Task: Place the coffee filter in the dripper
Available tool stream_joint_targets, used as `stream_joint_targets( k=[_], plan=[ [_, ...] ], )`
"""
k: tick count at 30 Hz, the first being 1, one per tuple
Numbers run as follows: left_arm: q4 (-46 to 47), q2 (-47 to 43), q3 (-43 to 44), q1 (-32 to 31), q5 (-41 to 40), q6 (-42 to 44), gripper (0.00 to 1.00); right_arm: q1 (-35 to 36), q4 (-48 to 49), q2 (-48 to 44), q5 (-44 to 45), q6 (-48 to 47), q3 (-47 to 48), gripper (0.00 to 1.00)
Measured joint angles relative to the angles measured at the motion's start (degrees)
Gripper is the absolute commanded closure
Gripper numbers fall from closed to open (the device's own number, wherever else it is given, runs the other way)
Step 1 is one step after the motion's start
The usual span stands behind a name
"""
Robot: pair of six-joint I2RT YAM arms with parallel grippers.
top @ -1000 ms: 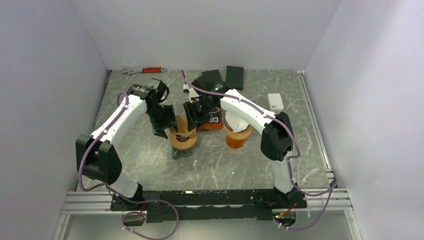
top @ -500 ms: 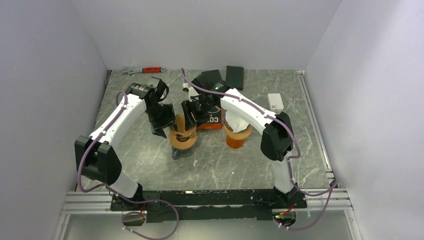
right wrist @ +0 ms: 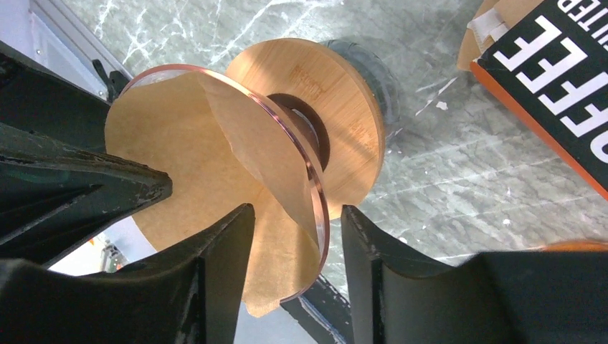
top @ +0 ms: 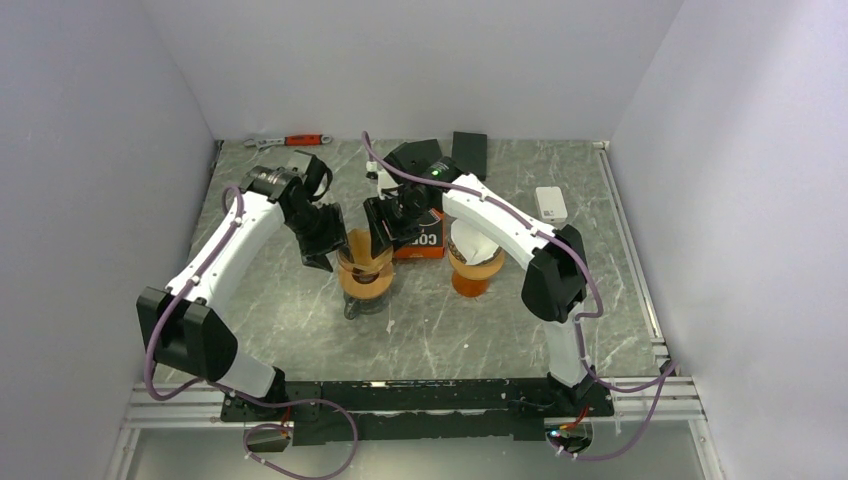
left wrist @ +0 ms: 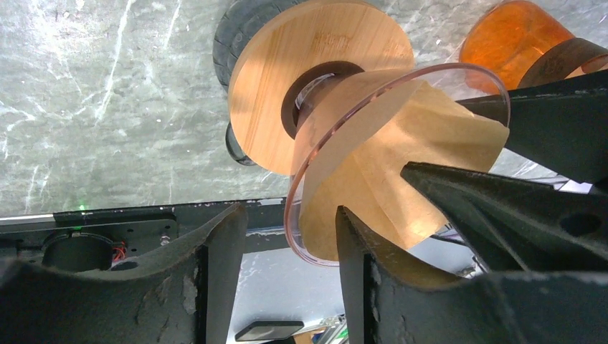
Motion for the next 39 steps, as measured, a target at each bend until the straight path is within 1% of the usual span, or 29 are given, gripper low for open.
stream_joint_targets(
  k=[7, 8, 10, 12, 15, 19, 26, 31, 35, 39],
  plan=[
    [-0.07, -0.87, -0.04, 0.00, -0.22, -0.15, 0.54, 0.00, -1.27, -0.11, 0.76, 0.09, 0.59, 0.61],
    [-0.02, -1.05, -0.15, 0.00, -0.22, -0.15, 0.56, 0.00, -1.29, -0.13, 0.76, 0.20, 0.63, 0.62],
    [0.09, -1.36, -0.66, 0.00, -0.24, -0.20, 0.59, 0.02, -1.38, -0.13, 0.76, 0.31, 0.70, 0.63],
    [0.33, -1.70, -1.46, 0.00, -0.50, -0.26, 0.66, 0.02, -1.40, -0.13, 0.76, 0.48, 0.70, 0.63],
    [0.83, -1.99, -3.06, 0.00, -0.61, -0.44, 0.68, 0.02, -1.40, -0.13, 0.76, 0.63, 0.70, 0.64],
    [0.96, -1.99, -4.24, 0.00, -0.68, -0.48, 0.66, 0.02, -1.40, -0.13, 0.76, 0.66, 0.70, 0.64],
    [1.27, -2.01, -4.31, 0.00, -0.70, -0.59, 0.66, 0.13, -1.36, -0.20, 0.76, 0.66, 0.39, 0.68],
    [1.27, -1.99, -4.31, 0.00, -0.70, -0.61, 0.64, 0.17, -1.33, -0.22, 0.76, 0.63, -0.31, 0.68],
    [1.27, -1.99, -4.31, 0.00, -0.70, -0.61, 0.56, 0.17, -1.33, -0.22, 0.76, 0.66, -0.50, 0.64],
    [1.40, -1.99, -4.28, 0.00, -0.68, -0.63, 0.47, 0.17, -1.33, -0.74, 0.76, 0.74, -0.48, 0.52]
  ],
)
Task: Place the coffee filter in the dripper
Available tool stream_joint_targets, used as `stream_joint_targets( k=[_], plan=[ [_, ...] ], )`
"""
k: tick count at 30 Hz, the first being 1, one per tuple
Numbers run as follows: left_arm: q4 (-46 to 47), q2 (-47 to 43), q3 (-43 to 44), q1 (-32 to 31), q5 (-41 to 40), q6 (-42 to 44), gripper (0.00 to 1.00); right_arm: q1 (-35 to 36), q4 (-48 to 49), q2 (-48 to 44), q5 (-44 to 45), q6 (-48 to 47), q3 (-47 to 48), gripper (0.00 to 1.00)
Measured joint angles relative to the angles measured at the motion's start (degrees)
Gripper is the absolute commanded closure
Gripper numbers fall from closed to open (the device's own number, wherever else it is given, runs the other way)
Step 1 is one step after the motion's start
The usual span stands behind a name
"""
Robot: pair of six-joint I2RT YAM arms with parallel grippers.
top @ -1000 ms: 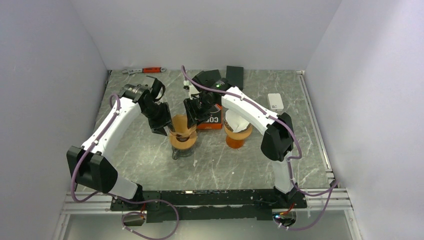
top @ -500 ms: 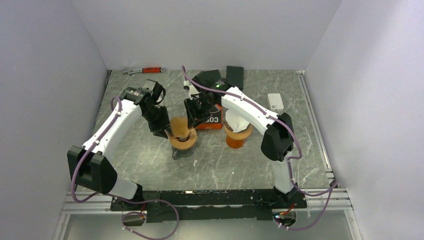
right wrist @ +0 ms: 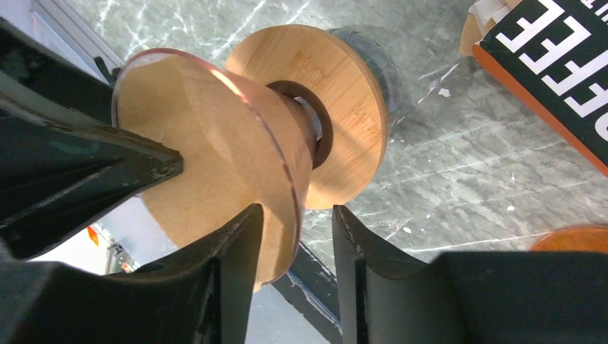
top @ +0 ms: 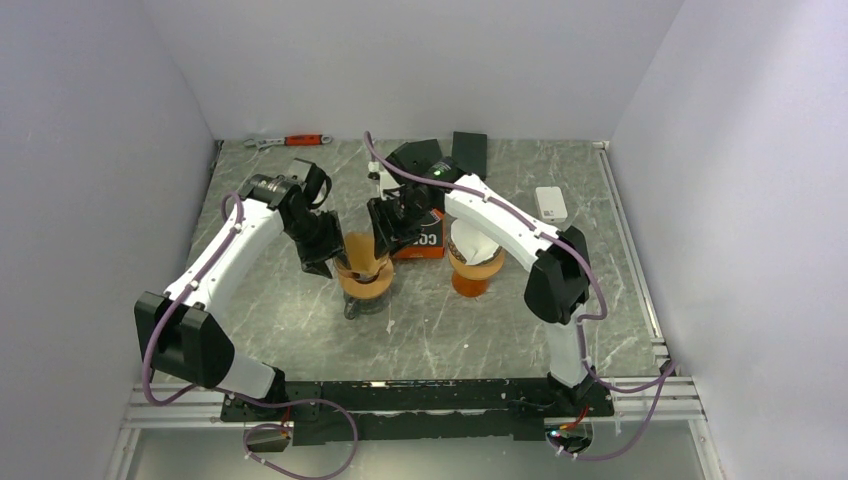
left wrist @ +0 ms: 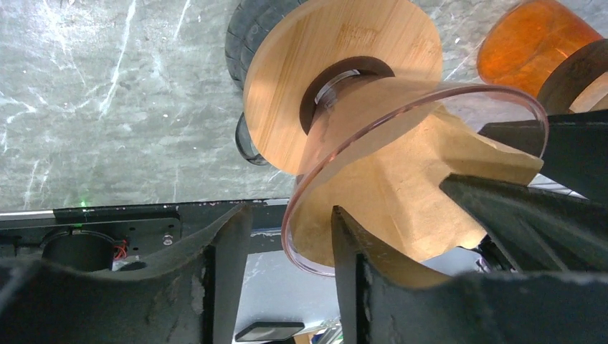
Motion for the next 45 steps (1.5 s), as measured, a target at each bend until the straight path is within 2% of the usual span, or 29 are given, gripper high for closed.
stream_joint_targets(
  k=[5, 13, 17, 21, 26, 30, 39, 45],
  plan=[
    [0.50, -0.59, 0.42, 0.00, -0.04, 0.00, 0.36, 0.00, -0.02, -2.01, 0.09, 0.35, 1.16, 0.40],
    [2.62, -5.31, 4.48, 0.00, -1.51, -0.20, 0.23, -0.13, 0.20, -5.97, 1.97, 0.39, 3.87, 0.31],
    [5.27, -9.27, 5.31, 0.00, -2.97, -0.85, 0.12, -0.74, 2.16, -9.42, 3.80, 0.74, 3.30, 0.23],
    [9.57, -14.67, 4.31, 0.02, -4.42, -1.73, 0.01, -2.43, 5.62, -14.69, 5.33, 1.38, 1.55, 0.21],
    [16.26, -23.19, -0.79, 0.07, -6.40, -2.78, 0.01, -6.16, 10.25, -21.42, 7.43, 2.62, -1.22, 0.15],
    [19.98, -28.00, -4.92, 0.07, -9.05, -3.69, 0.00, -9.49, 12.33, -24.52, 9.16, 3.39, -2.97, 0.01],
    [20.92, -29.22, -7.54, 0.24, -17.27, -3.80, 0.00, -17.94, 13.33, -25.68, 15.52, 4.28, -6.21, 0.00],
    [20.17, -27.04, -7.54, 1.01, -20.83, -0.68, 0.00, -25.97, 16.39, -31.41, 25.59, 5.84, -15.37, 0.00]
  ],
)
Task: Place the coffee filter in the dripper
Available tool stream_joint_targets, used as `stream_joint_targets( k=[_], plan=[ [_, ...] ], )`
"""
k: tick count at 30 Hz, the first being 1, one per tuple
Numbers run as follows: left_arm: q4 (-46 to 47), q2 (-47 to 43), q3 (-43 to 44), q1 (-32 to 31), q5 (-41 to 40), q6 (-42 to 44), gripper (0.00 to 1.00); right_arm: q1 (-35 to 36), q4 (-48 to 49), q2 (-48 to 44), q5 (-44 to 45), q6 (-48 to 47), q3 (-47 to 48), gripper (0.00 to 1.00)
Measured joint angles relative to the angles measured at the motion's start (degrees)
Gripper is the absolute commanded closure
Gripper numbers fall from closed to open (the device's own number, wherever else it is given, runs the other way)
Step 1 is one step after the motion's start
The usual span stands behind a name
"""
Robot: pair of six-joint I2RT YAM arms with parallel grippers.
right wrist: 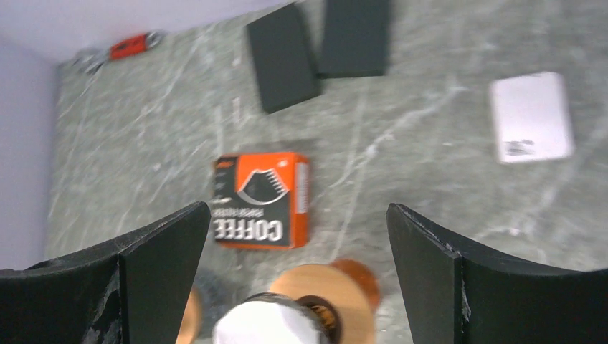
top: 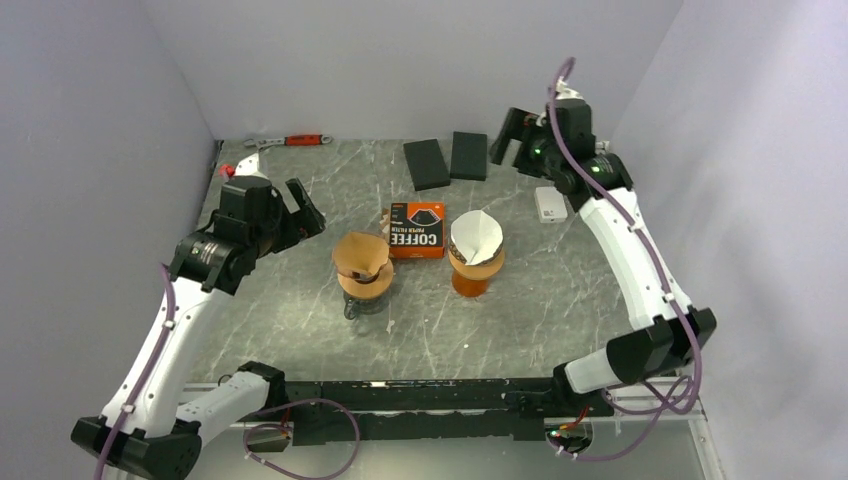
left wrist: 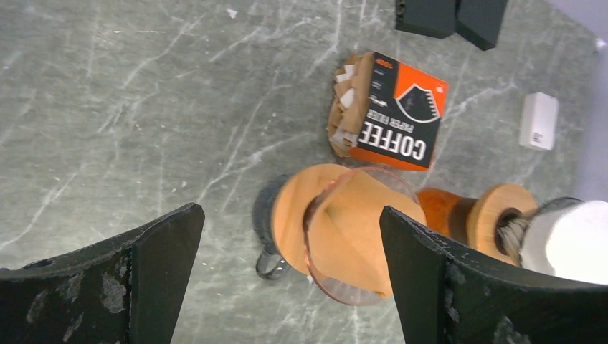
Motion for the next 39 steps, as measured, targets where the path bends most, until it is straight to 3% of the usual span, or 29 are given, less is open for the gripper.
stream_joint_targets(
  k=[10, 17, 22, 27, 30, 39],
  plan=[
    [4.07, 5.64, -3.45, 7.69, -2.71, 10.08, 0.00, -9.18, 6.95, -11.80, 14.01, -3.17, -19.50, 0.00],
    [13.42, 4.92, -15.39, 14.95, -3.67, 16.11, 0.00, -9.79, 20.22, -21.55, 20.92, -5.27, -45.68, 0.00],
    [23.52, 0.17, -27.36, 16.41, -5.03, 22.32, 0.00, -9.81, 33.75, -28.61, 24.30, -9.70, -60.85, 0.00],
    [40.02, -9.09, -42.80, 16.48, -4.24, 28.33, 0.00, -9.84, 43.50, -25.05, 28.02, -10.34, -64.43, 0.00],
    [50.25, -10.34, -50.40, 16.48, -3.21, 31.06, 0.01, -9.84, 51.12, -22.03, 28.85, -11.85, -68.28, 0.00],
    [74.73, 3.85, -59.10, 16.48, 0.81, 36.17, 0.00, -10.47, 66.86, -7.52, 30.60, -17.20, -73.81, 0.00]
  ],
)
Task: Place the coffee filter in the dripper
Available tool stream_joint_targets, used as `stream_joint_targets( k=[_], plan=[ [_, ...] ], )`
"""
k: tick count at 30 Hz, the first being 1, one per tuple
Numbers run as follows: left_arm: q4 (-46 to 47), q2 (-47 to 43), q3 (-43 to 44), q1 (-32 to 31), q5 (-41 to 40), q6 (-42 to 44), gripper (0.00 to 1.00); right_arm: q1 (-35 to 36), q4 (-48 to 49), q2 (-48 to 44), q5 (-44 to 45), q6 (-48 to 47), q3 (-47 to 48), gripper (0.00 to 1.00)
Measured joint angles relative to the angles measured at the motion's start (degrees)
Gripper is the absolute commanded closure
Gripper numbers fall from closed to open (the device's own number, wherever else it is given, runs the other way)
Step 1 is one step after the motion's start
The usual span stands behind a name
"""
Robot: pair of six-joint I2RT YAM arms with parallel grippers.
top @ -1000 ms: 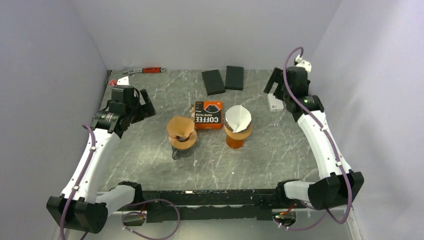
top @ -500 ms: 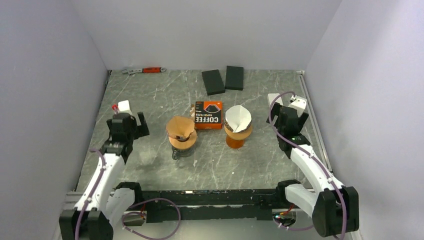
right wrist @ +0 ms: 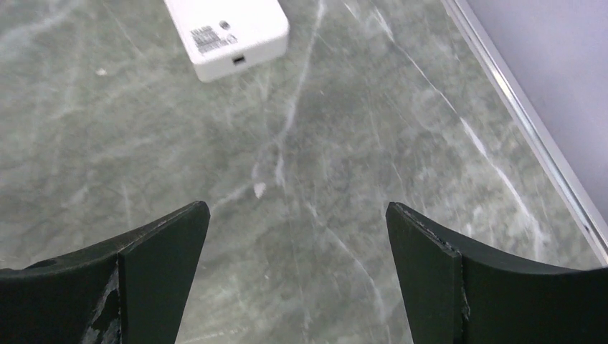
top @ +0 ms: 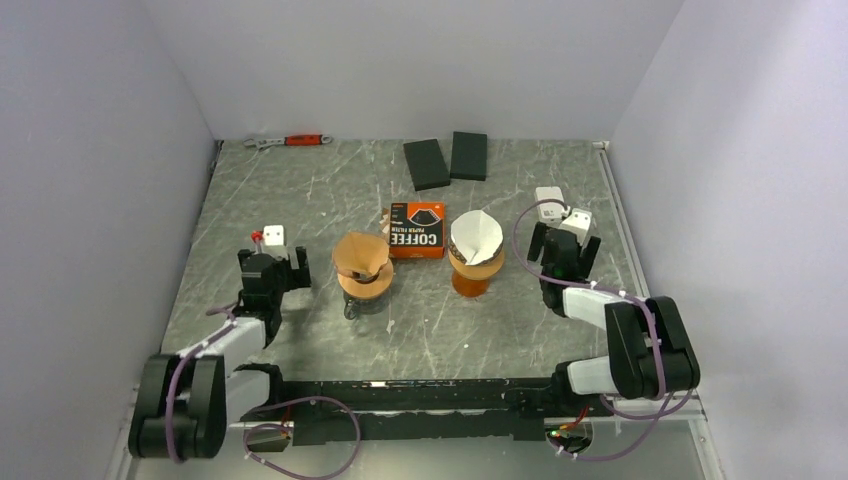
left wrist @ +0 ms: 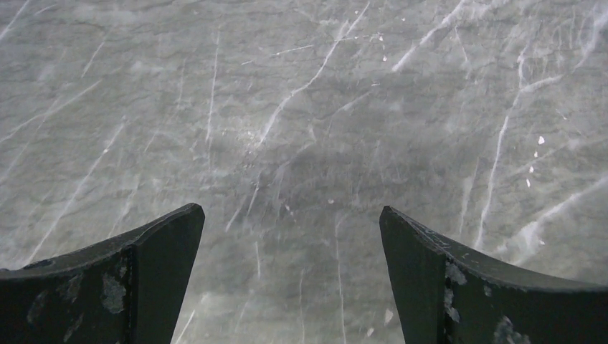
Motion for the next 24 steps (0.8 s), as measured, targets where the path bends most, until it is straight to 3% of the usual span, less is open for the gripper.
stream_joint_targets(
  k=[8, 13, 24],
  plan=[
    [16.57, 19.58, 4.44, 0.57, 1.27, 3.82, 0.00, -2.86, 14.62, 3.67, -9.88, -5.51, -0.94, 0.00],
    [25.99, 31.87, 8.55, 1.44, 2.21, 3.96, 0.00, -7.34, 27.39, 6.78, -14.86, -5.99, -6.93, 0.00],
    [26.64, 33.81, 10.49, 4.11, 1.88, 1.81, 0.01, -7.65, 30.99, 8.09, -24.55, -8.13, -7.67, 0.00]
  ],
)
